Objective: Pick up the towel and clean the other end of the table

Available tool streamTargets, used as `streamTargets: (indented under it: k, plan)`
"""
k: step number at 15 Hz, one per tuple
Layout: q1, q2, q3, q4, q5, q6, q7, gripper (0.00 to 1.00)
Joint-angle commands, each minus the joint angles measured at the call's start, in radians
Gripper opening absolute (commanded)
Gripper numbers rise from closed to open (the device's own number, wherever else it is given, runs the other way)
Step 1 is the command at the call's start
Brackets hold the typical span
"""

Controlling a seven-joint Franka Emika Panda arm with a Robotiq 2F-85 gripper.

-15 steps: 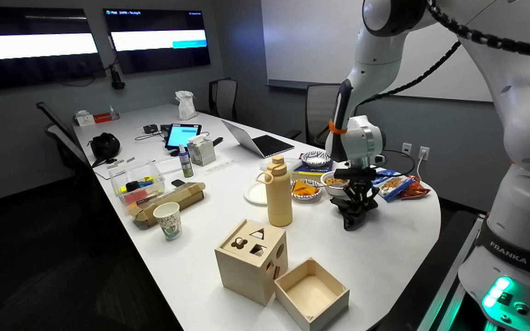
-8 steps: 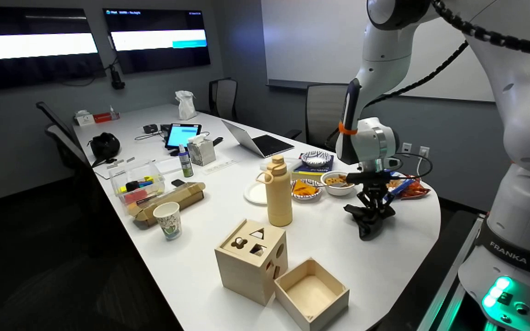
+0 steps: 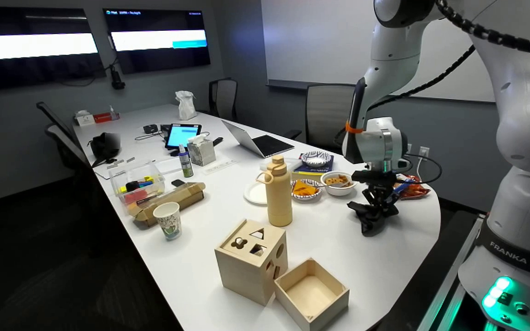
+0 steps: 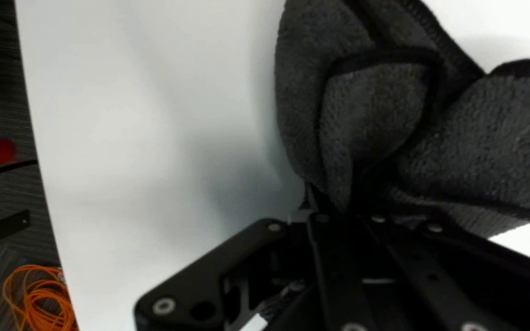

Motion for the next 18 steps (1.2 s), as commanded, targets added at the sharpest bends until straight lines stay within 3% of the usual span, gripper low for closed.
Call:
streamTargets:
  k: [1,5,8,11,18]
  plan:
    - [-0.148,0.008,0.186,0.047,0.118,0.043,-0.199,0.02]
    - [-0.239,0.023,0.333,0.059,0.198,0.003,-0.413,0.02]
    - [-0.256,0.037,0.370,0.039,0.225,-0.062,-0.540,0.02]
    - [-0.210,0.022,0.311,-0.007,0.214,-0.146,-0.554,0.02]
    - [-0.133,-0.034,0.115,-0.134,0.207,-0.263,-0.399,0.02]
